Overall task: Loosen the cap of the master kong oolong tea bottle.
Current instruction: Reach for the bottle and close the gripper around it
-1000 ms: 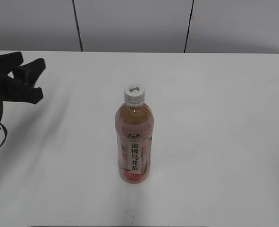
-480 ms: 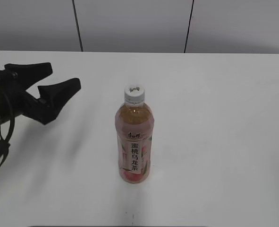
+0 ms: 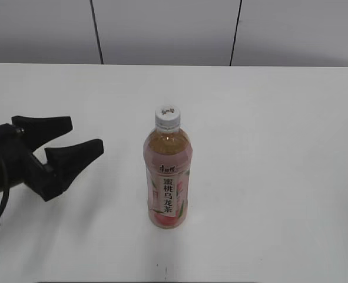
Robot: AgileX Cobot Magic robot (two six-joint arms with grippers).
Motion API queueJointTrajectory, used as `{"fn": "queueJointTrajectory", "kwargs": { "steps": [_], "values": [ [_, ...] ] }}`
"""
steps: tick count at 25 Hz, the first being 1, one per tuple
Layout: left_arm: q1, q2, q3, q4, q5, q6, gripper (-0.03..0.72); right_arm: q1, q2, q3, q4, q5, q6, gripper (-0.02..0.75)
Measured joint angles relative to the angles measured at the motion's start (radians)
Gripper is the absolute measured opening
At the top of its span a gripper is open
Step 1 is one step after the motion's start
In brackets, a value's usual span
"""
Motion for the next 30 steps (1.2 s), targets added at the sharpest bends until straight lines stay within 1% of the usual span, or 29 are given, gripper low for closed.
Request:
{"fn": "queueJointTrajectory", "kwargs": {
  "steps": [3,4,7,11,17,21,30],
  "values": [
    [0.000,0.000,0.038,0.027,0.000,0.000,0.583,0.000,0.000,0.000,0.000,0.000,0.000,0.543],
    [0.000,0.000,0.045,0.057,0.000,0.000,0.583,0.000,0.000,0.000,0.000,0.000,0.000,0.543],
    [-0.019,0.000,0.046,0.102,0.000,0.001,0.583,0.000,0.000,0.000,0.000,0.000,0.000,0.543],
    [-0.044,0.000,0.046,0.111,0.000,0.006,0.583,0.000,0.000,0.000,0.000,0.000,0.000,0.543],
    [-0.046,0.000,0.045,0.138,-0.001,0.007,0.585,0.000,0.000,0.000,0.000,0.000,0.000,0.543],
    [-0.068,0.000,0.038,0.156,-0.001,0.007,0.583,0.000,0.000,0.000,0.000,0.000,0.000,0.543],
    [-0.069,0.000,0.038,0.156,-0.001,0.007,0.575,0.000,0.000,0.000,0.000,0.000,0.000,0.543]
  ]
}}
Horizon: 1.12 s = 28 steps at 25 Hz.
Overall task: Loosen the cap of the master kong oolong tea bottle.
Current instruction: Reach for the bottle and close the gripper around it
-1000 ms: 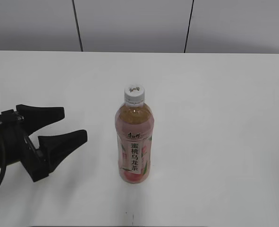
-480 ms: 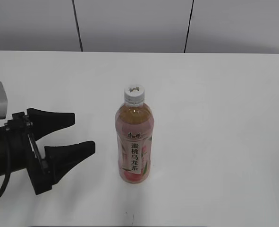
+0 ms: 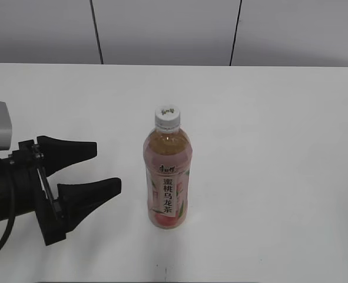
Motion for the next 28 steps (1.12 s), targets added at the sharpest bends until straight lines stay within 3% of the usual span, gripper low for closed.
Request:
{"fn": "queueJointTrajectory", "kwargs": {
  "steps": [7,13,28],
  "values": [
    [-0.002,0.000,-0.016,0.054,0.000,0.001,0.588,0.000,0.000,0.000,0.000,0.000,0.000,0.543],
    [-0.045,0.000,-0.072,0.078,0.000,0.001,0.591,0.000,0.000,0.000,0.000,0.000,0.000,0.543],
    [-0.114,0.000,-0.141,0.049,-0.003,0.001,0.592,0.000,0.000,0.000,0.000,0.000,0.000,0.543]
  ]
}}
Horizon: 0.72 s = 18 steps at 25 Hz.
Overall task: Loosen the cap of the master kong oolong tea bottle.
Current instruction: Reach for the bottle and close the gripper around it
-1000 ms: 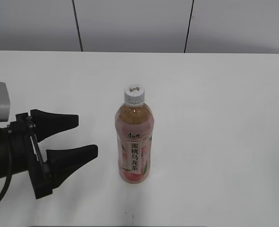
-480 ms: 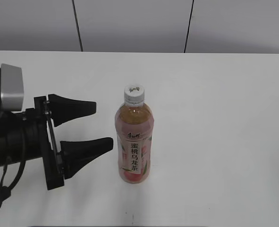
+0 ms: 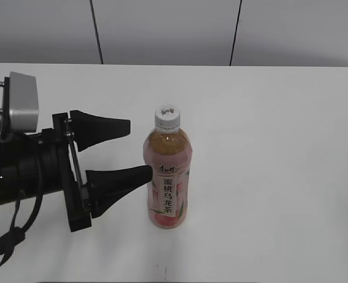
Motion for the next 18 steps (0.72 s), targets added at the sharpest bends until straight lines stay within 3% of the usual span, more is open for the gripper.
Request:
{"fn": "queueJointTrajectory", "kwargs": {
  "steps": [6,18],
  "values": [
    [-0.005,0.030,0.000,-0.068,-0.004,0.000,0.593,0.000,0.000,0.000,0.000,0.000,0.000,0.543],
    [-0.041,0.140,-0.063,-0.055,-0.002,0.000,0.593,0.000,0.000,0.000,0.000,0.000,0.000,0.543]
  ]
}}
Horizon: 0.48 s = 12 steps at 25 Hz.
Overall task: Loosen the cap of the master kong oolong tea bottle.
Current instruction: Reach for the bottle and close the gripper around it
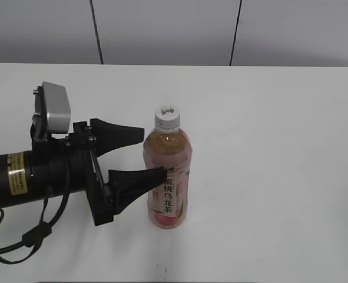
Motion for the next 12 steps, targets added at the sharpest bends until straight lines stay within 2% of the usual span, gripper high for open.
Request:
{"fn": "queueJointTrajectory", "kwargs": {
  "steps": [12],
  "values": [
    [-0.021,0.022,-0.072,0.011,-0.001,-0.007,0.593,0.000,0.000,0.000,0.000,0.000,0.000,0.543]
  ]
}}
